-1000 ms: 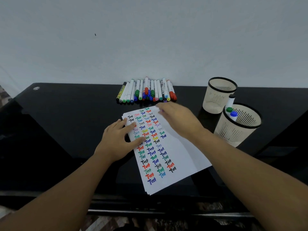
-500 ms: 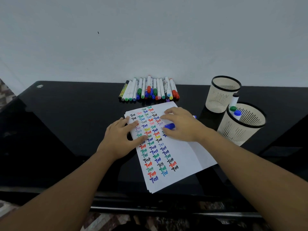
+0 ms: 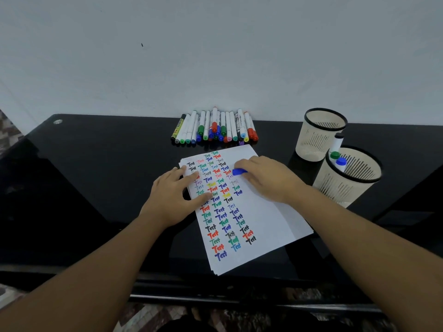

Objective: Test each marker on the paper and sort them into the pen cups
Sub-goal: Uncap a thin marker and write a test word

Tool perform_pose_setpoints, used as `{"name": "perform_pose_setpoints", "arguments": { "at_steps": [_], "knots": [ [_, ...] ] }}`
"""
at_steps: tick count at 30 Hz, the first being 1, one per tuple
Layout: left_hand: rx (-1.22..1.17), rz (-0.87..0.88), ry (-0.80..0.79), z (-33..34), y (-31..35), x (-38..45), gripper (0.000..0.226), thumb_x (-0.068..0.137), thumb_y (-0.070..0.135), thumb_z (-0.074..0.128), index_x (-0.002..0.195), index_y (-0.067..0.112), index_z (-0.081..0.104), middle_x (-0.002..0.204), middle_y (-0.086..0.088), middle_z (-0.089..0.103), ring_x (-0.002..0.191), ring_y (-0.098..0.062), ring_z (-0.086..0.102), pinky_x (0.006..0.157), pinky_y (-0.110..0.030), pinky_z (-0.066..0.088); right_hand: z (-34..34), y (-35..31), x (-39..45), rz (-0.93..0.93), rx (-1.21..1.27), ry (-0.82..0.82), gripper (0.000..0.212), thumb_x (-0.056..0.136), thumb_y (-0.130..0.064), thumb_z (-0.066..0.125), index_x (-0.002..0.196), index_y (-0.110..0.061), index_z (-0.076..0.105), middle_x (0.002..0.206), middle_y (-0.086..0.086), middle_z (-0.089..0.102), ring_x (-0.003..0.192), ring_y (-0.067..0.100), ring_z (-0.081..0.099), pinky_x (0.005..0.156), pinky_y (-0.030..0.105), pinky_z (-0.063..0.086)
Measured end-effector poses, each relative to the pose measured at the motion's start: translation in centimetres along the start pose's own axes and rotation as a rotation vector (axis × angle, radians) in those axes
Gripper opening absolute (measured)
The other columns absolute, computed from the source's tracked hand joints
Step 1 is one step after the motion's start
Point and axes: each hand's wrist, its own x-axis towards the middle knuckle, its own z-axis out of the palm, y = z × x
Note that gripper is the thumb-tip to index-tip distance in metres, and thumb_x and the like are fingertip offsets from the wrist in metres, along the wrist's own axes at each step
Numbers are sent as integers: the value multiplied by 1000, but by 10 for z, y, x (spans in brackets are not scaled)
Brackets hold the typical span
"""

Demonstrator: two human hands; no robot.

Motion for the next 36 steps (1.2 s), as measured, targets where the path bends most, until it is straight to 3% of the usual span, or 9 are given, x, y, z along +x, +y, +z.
{"name": "perform_pose_setpoints", "arguments": {
  "at_steps": [4,8,12,18,23,28,30,32,36],
  "knots": [
    [-16,46,88,2,-2,-2,94,78,91,35,153,35,42,159,2,39,149,-19,28,123,-47,22,-4,-24,7,-60,-52,-79,44,112,-47,29,154,-38,39,117,-3,57,101,13,53,77,33,47],
    [-6,161,228,6,-4,-3,74,90,72,49,147,26,53,140,5,57,132,-15,45,113,-44,36,7,-45,16,-83,-4,-109,41,112,-46,31,138,-25,54,116,-1,62,105,18,58,90,41,51],
    [7,244,284,7,-4,-4,56,95,54,62,142,23,59,129,3,63,121,-14,50,104,-34,40,10,-58,18,-131,-44,-80,36,112,-44,31,129,-24,56,109,-3,61,97,18,57,85,42,51],
    [8,320,303,8,-5,-5,46,97,49,54,131,21,67,118,4,66,111,-16,54,93,-39,48,5,-66,19,-162,-89,-43,32,111,-48,30,136,-39,48,98,-9,63,84,16,63,70,38,55],
    [10,336,296,7,-6,-6,41,98,46,52,124,20,71,115,4,67,108,-16,54,90,-39,50,4,-66,20,-158,-50,-47,32,110,-50,33,132,-36,53,103,-7,66,88,15,63,70,35,52],
    [-4,283,271,7,-6,-4,37,98,42,59,125,20,71,120,6,65,114,-14,52,95,-39,50,-3,-57,9,4,131,-34,44,108,-31,44,149,-31,27,95,-3,58,78,16,59,68,39,52],
    [-16,256,260,7,-5,-4,41,98,43,59,130,19,68,124,6,65,118,-14,51,98,-40,49,-6,-49,2,60,229,-11,40,108,-20,42,142,-38,29,105,2,61,80,20,62,71,43,55],
    [-48,227,240,5,-3,-6,50,98,48,58,141,23,59,132,6,62,124,-14,48,103,-41,47,-7,-43,-5,109,338,57,30,109,-17,39,130,-38,47,118,3,64,95,21,65,84,46,57],
    [-49,207,105,-1,4,-10,72,100,59,49,159,48,9,162,6,31,147,-17,28,117,-38,28,-5,-41,-24,309,811,137,37,108,-13,40,126,-32,67,119,-13,64,103,10,67,87,31,57]
  ]
}}
